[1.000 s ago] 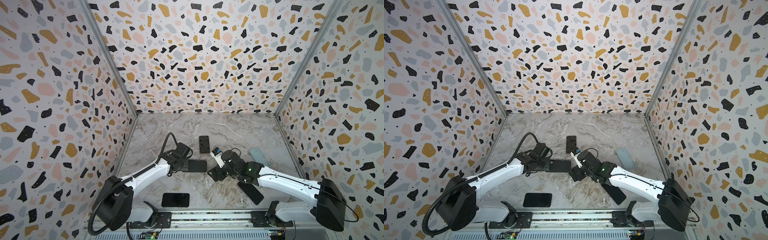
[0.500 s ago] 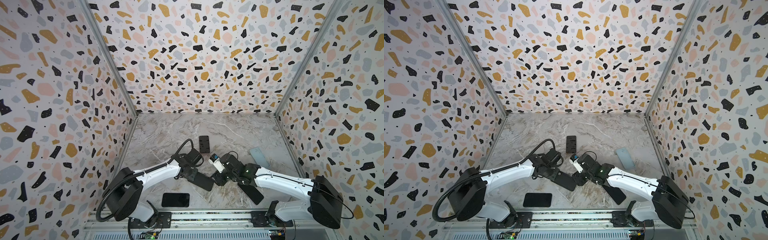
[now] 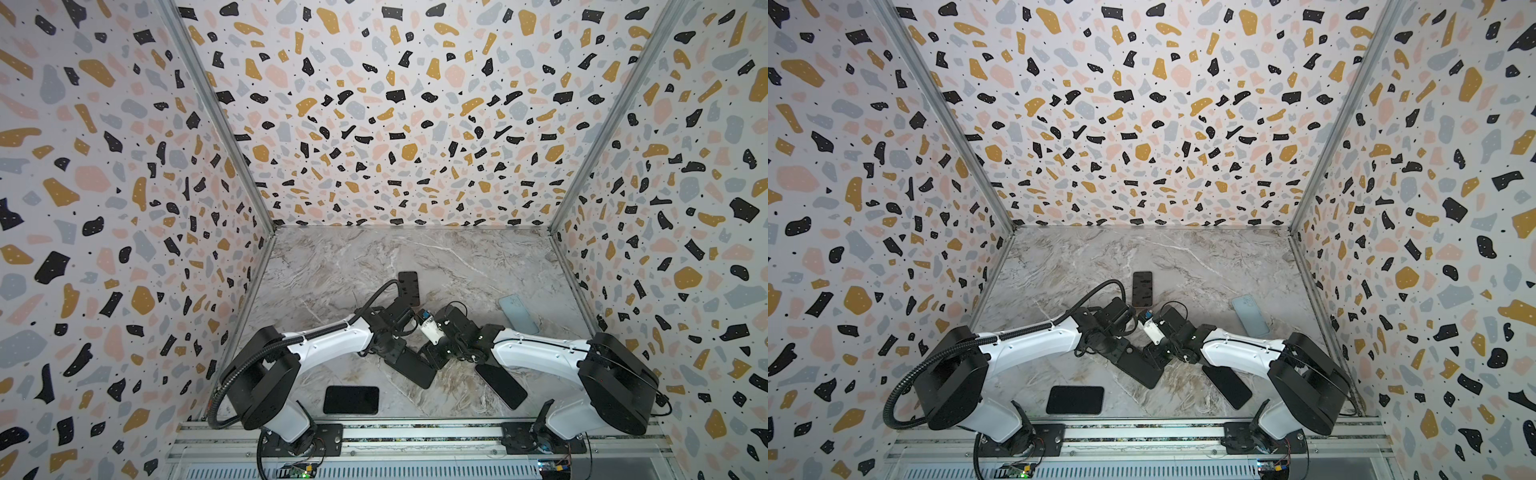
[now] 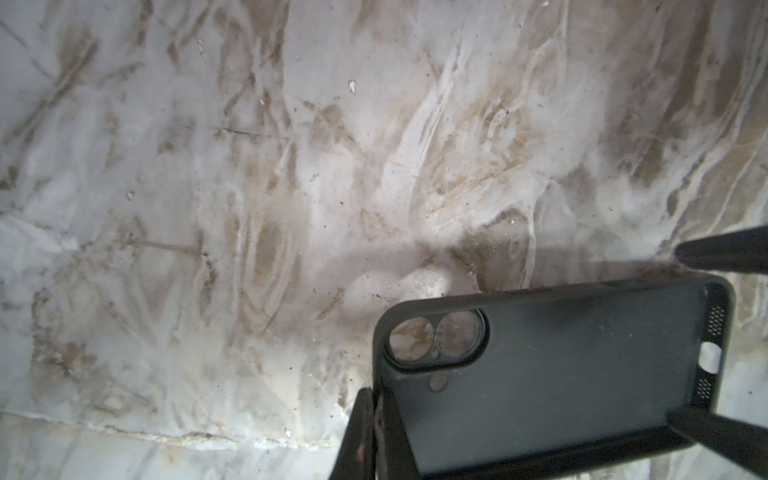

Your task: Put the phone into the phone case

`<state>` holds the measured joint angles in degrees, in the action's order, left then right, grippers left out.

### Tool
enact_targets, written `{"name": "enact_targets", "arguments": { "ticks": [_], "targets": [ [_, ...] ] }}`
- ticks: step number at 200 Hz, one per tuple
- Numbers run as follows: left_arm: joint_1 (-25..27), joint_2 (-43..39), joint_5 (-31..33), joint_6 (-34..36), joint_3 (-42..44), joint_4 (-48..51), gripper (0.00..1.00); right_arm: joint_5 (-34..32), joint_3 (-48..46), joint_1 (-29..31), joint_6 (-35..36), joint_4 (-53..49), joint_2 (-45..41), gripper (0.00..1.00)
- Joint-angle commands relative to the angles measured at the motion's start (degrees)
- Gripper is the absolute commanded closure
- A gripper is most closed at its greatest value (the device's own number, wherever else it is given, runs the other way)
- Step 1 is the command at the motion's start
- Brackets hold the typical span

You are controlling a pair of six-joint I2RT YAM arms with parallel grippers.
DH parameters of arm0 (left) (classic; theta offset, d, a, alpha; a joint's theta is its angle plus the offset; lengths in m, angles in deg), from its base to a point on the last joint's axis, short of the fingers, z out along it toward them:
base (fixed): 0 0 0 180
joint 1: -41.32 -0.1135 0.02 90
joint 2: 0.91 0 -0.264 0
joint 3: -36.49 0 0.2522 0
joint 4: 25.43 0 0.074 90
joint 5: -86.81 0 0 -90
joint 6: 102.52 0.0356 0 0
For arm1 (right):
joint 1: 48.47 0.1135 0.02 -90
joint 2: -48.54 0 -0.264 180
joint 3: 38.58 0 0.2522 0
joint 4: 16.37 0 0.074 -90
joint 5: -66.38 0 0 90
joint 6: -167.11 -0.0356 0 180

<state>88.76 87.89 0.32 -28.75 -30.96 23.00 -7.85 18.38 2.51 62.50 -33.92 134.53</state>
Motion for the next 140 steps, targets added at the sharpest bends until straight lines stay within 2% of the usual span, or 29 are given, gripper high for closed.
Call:
{"name": "enact_targets", "arguments": {
  "ticks": [1,43,108,123,140],
  "targets": [
    [0.7,-0.1,-0.6,1.1,-1.4,-0.2,1.0,1.6,0.5,-0.4,0.7,2.3,1.7,0.6],
    [1.0,0.4,-1.0,1.4,-1.7,-0.6,1.0,2.6,2.0,-0.4,0.8,3.9,6.5,0.7],
    [0.9,0.6,2.3,0.5,-1.9,-0.3,1.0,3.2,1.3,-0.4,-1.7,4.7,7.8,0.89],
    [0.9,0.3,3.4,-0.6,-2.6,-0.3,0.85,3.1,0.9,-0.3,-3.4,4.7,8.0,0.92],
    [0.9,-0.8,5.1,-2.7,-3.2,-0.7,0.62,2.1,0.3,-0.3,-5.9,4.5,7.5,0.94]
  ]
}}
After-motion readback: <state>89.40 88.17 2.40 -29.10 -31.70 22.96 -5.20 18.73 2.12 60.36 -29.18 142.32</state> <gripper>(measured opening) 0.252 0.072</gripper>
